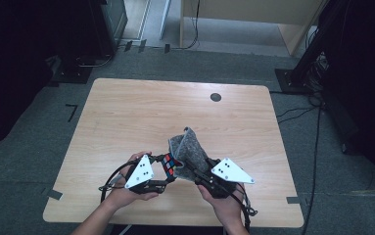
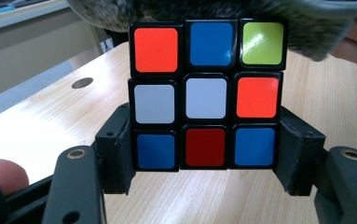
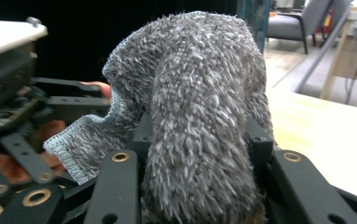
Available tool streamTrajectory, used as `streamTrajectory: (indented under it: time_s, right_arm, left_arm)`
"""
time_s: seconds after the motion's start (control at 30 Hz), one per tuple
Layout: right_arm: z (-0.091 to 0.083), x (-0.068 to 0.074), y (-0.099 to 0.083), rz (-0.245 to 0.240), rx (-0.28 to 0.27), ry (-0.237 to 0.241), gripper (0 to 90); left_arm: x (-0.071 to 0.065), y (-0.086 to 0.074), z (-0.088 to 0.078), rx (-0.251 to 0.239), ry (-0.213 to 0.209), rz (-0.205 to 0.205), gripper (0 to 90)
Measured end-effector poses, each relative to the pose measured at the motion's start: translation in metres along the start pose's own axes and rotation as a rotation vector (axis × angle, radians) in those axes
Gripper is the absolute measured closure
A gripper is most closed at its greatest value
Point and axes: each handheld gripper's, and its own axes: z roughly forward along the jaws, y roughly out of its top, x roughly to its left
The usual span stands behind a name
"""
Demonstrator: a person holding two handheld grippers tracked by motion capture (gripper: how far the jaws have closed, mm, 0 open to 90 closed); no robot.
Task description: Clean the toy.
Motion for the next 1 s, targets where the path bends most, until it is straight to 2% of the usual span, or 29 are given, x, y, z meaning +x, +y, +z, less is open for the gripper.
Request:
streamTrajectory:
  time_s: [0.13,0.23,0.33,0.37,0.43,0.5,0.57,0.67,0.87,0.93,1.0]
  right_arm:
    - [0.000,-0.005,-0.002,0.005,0.013,-0.027,60.1]
    - [-0.003,-0.004,-0.001,0.015,0.001,-0.035,60.1]
    - [-0.006,0.002,0.004,0.012,-0.023,-0.010,60.0]
    - [-0.006,0.004,0.006,0.021,-0.027,0.010,59.9]
    - [-0.005,0.007,0.007,0.071,-0.030,0.067,59.8]
    - [-0.002,0.009,0.006,0.083,-0.020,0.084,59.7]
    - [0.000,0.008,0.002,0.085,-0.013,0.080,59.6]
    - [0.000,0.002,-0.001,0.102,-0.010,0.061,59.5]
    - [0.000,-0.009,-0.005,0.086,0.005,0.004,59.4]
    - [0.000,-0.012,-0.005,0.103,0.012,-0.009,59.4]
    - [-0.002,-0.014,-0.002,0.189,0.013,0.011,59.5]
  left_arm:
    - [0.001,0.000,0.000,0.000,0.003,-0.003,34.5]
    - [0.001,0.000,0.000,-0.002,0.002,-0.004,34.5]
    - [0.000,-0.001,0.001,0.008,0.000,0.000,34.5]
    - [-0.001,-0.001,0.002,0.008,-0.003,-0.004,34.5]
    - [-0.002,-0.001,0.003,0.007,-0.008,-0.004,34.5]
    - [-0.004,0.000,0.002,0.006,-0.005,0.006,34.5]
    - [-0.004,0.001,0.001,0.010,0.003,0.016,34.5]
    - [-0.003,0.001,0.000,0.000,0.004,0.007,34.5]
    - [0.000,0.001,-0.003,-0.014,0.014,-0.004,34.5]
    - [0.002,0.001,-0.003,-0.020,0.008,-0.011,34.5]
    - [0.002,0.000,-0.003,-0.019,-0.006,-0.015,34.5]
